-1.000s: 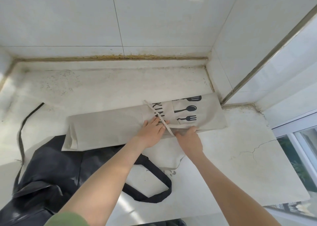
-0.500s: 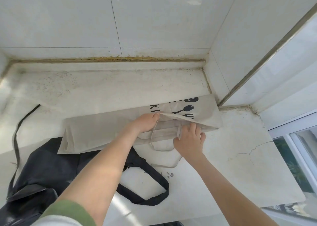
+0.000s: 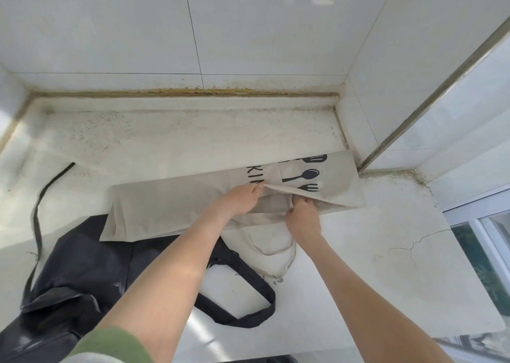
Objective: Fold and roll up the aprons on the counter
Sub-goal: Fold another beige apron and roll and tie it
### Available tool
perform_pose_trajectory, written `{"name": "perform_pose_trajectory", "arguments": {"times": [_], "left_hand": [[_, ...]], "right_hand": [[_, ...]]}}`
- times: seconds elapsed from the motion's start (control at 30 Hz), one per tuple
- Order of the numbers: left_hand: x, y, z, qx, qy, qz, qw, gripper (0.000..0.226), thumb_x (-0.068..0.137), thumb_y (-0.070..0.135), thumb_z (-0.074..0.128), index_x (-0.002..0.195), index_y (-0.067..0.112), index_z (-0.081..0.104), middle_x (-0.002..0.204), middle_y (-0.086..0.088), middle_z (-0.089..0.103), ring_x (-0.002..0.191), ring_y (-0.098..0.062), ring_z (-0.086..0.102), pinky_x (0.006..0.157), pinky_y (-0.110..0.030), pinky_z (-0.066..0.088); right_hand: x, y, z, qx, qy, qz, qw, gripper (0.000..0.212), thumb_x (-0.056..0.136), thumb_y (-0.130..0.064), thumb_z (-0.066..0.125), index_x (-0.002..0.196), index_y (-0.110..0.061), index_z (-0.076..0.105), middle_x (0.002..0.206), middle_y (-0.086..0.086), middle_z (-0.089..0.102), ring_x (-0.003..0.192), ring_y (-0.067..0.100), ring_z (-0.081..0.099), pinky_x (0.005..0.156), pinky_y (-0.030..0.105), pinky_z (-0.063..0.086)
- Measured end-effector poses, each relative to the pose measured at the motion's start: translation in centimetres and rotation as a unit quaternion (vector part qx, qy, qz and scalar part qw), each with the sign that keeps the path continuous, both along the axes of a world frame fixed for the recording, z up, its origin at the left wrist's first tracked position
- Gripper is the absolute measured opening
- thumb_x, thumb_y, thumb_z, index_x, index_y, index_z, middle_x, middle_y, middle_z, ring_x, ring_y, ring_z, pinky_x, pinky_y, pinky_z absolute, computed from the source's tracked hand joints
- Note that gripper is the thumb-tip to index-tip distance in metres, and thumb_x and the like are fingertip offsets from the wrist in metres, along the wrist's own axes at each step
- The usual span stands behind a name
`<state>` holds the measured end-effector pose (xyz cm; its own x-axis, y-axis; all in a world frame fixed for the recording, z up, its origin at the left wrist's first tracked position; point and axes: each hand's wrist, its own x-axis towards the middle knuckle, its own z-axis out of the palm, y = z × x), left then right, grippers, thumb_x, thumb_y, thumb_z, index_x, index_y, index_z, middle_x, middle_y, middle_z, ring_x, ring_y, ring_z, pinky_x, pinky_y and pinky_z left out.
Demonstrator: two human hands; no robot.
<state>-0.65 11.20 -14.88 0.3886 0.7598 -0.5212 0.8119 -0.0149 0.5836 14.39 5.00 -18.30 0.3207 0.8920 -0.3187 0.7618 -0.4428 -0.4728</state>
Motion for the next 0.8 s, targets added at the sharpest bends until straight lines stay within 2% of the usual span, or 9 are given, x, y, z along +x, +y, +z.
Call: {"name": "perform_pose_trajectory", "arguments": {"times": [0.07, 0.17, 0.3, 0.37, 0.43, 0.53, 0.63, 0.7, 0.8], "left_hand": [[0.1, -0.2, 0.4, 0.007, -0.005, 0.004, 1.0, 0.046, 0.106, 0.028, 0.017, 0.144, 0.017, 0.04, 0.148, -0.009, 0.042, 0.133, -0.023, 0.04, 0.097, -0.024, 0.031], [0.1, -0.5, 0.6, 0.015, -0.015, -0.001, 1.0, 0.044, 0.106, 0.027, 0.018, 0.146, 0.022, 0.037, 0.15, -0.008, 0.039, 0.136, -0.022, 0.036, 0.098, -0.022, 0.029], [-0.1, -0.7, -0.2, 0.034, -0.031, -0.013, 0.999, 0.043, 0.106, 0.027, 0.02, 0.144, 0.024, 0.041, 0.149, -0.006, 0.041, 0.134, -0.021, 0.037, 0.096, -0.021, 0.028], [-0.2, -1.3, -1.0, 0.056, -0.011, -0.055, 0.997, 0.044, 0.106, 0.03, 0.021, 0.148, 0.026, 0.034, 0.155, -0.008, 0.029, 0.142, -0.021, 0.026, 0.107, -0.024, 0.021], [-0.2, -2.4, -2.3, 0.08, 0.085, -0.13, 0.985, 0.05, 0.104, 0.042, 0.022, 0.152, 0.035, 0.012, 0.161, -0.01, 0.0, 0.148, -0.023, 0.0, 0.118, -0.036, 0.004], [0.4, -4.2, -4.3, 0.103, 0.211, -0.185, 0.954, 0.064, 0.099, 0.055, 0.025, 0.147, 0.042, -0.016, 0.156, -0.009, -0.028, 0.143, -0.023, -0.027, 0.116, -0.052, -0.011], [1.0, -4.5, -4.7, 0.138, 0.224, -0.185, 0.947, 0.058, 0.102, 0.048, 0.017, 0.146, 0.042, -0.02, 0.155, -0.007, -0.03, 0.143, -0.024, -0.028, 0.112, -0.056, -0.014], [1.2, -4.6, -4.6, 0.18, 0.229, -0.211, 0.933, 0.054, 0.104, 0.043, 0.014, 0.148, 0.039, -0.017, 0.156, -0.005, -0.028, 0.144, -0.023, -0.024, 0.113, -0.055, -0.012], [1.6, -4.6, -4.9, 0.193, 0.208, -0.233, 0.93, 0.052, 0.105, 0.036, 0.013, 0.15, 0.036, -0.014, 0.158, -0.005, -0.024, 0.145, -0.021, -0.021, 0.116, -0.049, -0.011]], "right_hand": [[-0.6, -0.5, 0.1, 0.03, 0.021, 0.029, 0.999, 0.024, 0.092, -0.001, 0.041, 0.113, 0.001, 0.053, 0.117, 0.021, 0.054, 0.113, 0.036, 0.046, 0.086, 0.038, 0.038], [-1.2, -1.3, 0.8, 0.049, 0.059, 0.089, 0.993, 0.016, 0.097, -0.004, 0.036, 0.106, -0.002, 0.049, 0.089, 0.021, 0.059, 0.086, 0.036, 0.055, 0.063, 0.035, 0.034], [-1.1, -2.4, 1.2, 0.032, 0.132, 0.116, 0.984, 0.012, 0.101, -0.015, 0.036, 0.102, -0.011, 0.047, 0.064, -0.003, 0.045, 0.059, 0.02, 0.044, 0.06, 0.038, 0.043], [-0.3, -3.0, 0.9, -0.01, 0.098, 0.151, 0.984, 0.019, 0.102, -0.018, 0.036, 0.11, -0.008, 0.05, 0.068, -0.002, 0.051, 0.064, 0.022, 0.047, 0.063, 0.032, 0.037], [0.8, -3.8, 0.7, -0.051, 0.051, 0.172, 0.983, 0.025, 0.102, -0.02, 0.034, 0.117, -0.007, 0.049, 0.087, 0.01, 0.063, 0.083, 0.029, 0.057, 0.069, 0.031, 0.036], [2.2, -4.7, 0.6, -0.059, 0.017, 0.149, 0.987, 0.026, 0.102, -0.019, 0.033, 0.122, -0.007, 0.044, 0.099, 0.018, 0.063, 0.093, 0.033, 0.059, 0.069, 0.032, 0.036], [3.4, -5.2, 1.0, -0.094, 0.037, 0.143, 0.985, 0.018, 0.099, -0.016, 0.038, 0.115, -0.009, 0.042, 0.086, 0.012, 0.058, 0.079, 0.028, 0.055, 0.065, 0.032, 0.037], [4.0, -5.5, 1.6, -0.137, 0.064, 0.15, 0.977, 0.005, 0.095, -0.016, 0.04, 0.098, -0.013, 0.043, 0.078, 0.006, 0.056, 0.067, 0.023, 0.053, 0.062, 0.032, 0.043], [4.6, -5.6, 3.0, -0.225, 0.109, 0.187, 0.95, 0.009, 0.09, -0.013, 0.039, 0.087, -0.014, 0.046, 0.073, 0.001, 0.062, 0.049, 0.014, 0.05, 0.049, 0.022, 0.043]]}}
